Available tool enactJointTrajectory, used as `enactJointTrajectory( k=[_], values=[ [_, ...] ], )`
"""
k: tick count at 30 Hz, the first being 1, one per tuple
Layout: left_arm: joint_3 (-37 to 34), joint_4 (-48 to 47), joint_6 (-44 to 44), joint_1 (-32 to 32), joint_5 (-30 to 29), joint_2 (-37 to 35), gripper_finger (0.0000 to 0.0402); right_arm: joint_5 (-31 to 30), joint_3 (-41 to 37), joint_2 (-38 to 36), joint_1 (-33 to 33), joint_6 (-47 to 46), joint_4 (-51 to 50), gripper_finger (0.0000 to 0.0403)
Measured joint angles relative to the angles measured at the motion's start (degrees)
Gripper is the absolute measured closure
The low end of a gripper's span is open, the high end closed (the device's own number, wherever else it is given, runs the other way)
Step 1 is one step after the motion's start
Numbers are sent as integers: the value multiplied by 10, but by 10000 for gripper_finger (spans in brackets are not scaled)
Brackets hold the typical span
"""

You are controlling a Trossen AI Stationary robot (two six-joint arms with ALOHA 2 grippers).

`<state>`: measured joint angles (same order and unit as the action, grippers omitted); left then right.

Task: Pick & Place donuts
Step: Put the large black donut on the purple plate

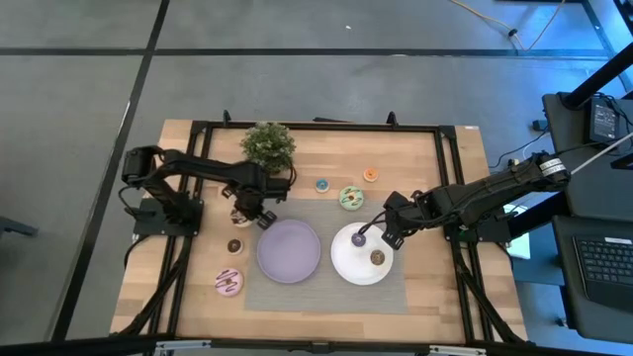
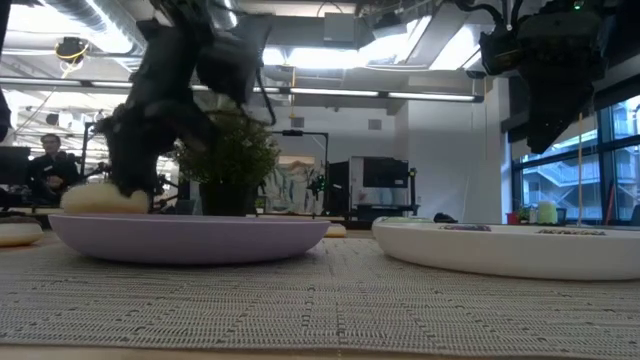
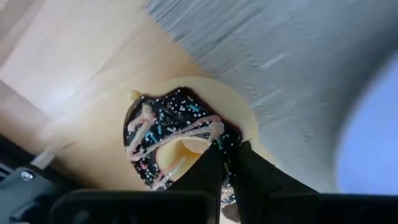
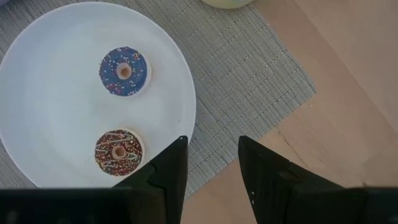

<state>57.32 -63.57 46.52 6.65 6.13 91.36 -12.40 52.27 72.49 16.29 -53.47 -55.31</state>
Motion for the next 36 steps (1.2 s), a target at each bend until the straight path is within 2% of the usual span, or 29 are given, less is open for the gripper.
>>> enactJointTrajectory(
  k=[6,10,17,20,25,36],
  values=[
    [56,-5,-8,-24,-2,-29,376,0,0,0,0,0,0,258],
    [102,8,-57,-61,-4,-36,374,0,0,0,0,0,1,258],
    [125,149,-172,-158,-12,-32,374,0,0,0,0,0,3,258],
    [125,178,-192,-191,-33,-19,375,0,0,0,0,2,3,258],
    [125,172,-168,-219,-46,14,376,0,0,-1,0,13,8,258],
    [125,176,-196,-228,-51,108,371,0,0,0,1,15,12,258]
  ],
)
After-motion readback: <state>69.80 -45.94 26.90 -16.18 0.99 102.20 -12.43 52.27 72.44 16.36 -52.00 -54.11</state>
